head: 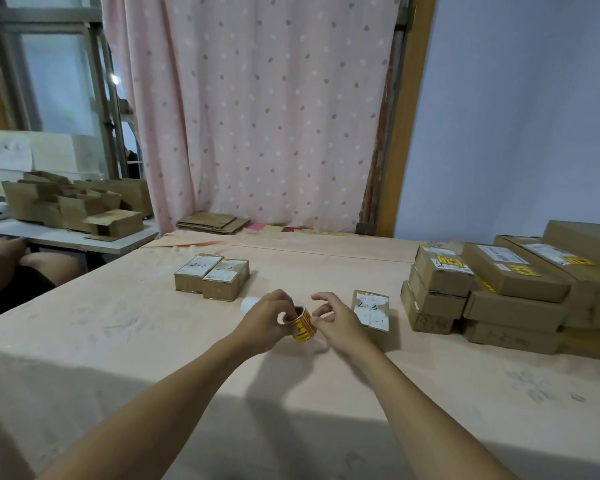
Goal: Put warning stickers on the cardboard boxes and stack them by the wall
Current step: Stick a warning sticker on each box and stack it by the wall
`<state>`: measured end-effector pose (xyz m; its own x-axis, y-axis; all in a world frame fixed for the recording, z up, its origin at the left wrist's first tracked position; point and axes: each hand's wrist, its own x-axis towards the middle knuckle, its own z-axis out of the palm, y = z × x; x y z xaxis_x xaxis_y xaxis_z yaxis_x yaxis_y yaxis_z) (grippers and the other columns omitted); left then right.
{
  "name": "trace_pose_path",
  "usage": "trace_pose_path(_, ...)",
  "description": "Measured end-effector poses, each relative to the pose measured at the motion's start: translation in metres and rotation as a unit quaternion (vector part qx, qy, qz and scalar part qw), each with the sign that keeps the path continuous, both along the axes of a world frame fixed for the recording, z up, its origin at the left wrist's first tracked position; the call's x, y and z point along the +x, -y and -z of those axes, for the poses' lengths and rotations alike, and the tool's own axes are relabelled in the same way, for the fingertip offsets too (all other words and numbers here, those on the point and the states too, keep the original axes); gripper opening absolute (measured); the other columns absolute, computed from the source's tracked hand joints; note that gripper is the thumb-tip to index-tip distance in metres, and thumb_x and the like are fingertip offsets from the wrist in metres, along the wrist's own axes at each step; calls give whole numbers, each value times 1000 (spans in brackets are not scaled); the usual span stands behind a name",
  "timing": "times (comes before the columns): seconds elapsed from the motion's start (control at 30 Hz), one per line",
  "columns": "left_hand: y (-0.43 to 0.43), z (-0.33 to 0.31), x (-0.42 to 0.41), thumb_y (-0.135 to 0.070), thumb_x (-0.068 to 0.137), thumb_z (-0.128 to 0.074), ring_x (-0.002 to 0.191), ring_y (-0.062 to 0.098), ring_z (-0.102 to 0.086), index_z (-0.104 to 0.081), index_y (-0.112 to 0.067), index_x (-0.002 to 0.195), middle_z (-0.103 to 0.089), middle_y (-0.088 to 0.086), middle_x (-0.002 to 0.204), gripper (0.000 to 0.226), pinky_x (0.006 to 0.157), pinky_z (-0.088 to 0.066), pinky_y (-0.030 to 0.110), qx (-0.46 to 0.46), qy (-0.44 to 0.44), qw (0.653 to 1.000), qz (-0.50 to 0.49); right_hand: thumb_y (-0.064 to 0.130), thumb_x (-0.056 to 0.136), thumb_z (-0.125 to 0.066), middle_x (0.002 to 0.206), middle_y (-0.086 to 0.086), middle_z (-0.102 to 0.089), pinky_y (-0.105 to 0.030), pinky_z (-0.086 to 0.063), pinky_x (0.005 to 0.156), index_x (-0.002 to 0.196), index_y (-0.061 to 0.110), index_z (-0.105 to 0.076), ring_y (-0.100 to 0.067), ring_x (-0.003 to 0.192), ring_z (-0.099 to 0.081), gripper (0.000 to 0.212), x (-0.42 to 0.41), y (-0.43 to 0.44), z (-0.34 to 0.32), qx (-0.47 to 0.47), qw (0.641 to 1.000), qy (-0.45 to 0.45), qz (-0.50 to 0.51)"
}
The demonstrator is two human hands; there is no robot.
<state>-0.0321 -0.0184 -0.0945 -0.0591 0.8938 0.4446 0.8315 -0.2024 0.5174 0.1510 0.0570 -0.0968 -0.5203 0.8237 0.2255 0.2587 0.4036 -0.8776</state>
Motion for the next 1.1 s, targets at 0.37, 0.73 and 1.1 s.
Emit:
trace_pose_path(0.37,6,1,8,-29,78,-85,76,-1,-49,-71,-24,75,-59,-13,72,15,65,-33,17,-8,119,992,-45,51,79,-77,97,22,-69,-31,-50,86,97,34,-72,-2,101,-59,25,1,2,3,106,991,76,35)
trace_pose_path(0.73,9,3,11,-16,77,-82,76,12,-53,-71,-20,75,-62,-7,71,11,70,-46,38,-16,30,999,-28,37,84,-78,87,15,-75,-35,-55,83,92,29,-79,-5,86,-67,11,2,2,16,41,998,36,32)
trace_pose_path(1.1,12,10,6,-17,81,-80,80,9,-50,-78,-16,92,-60,-12,82,11,68,-41,23,-28,-9,998,-64,27,86,-79,84,5,-74,-32,-49,69,84,26,-80,-10,74,-61,3,3,0,21,12,999,1,31)
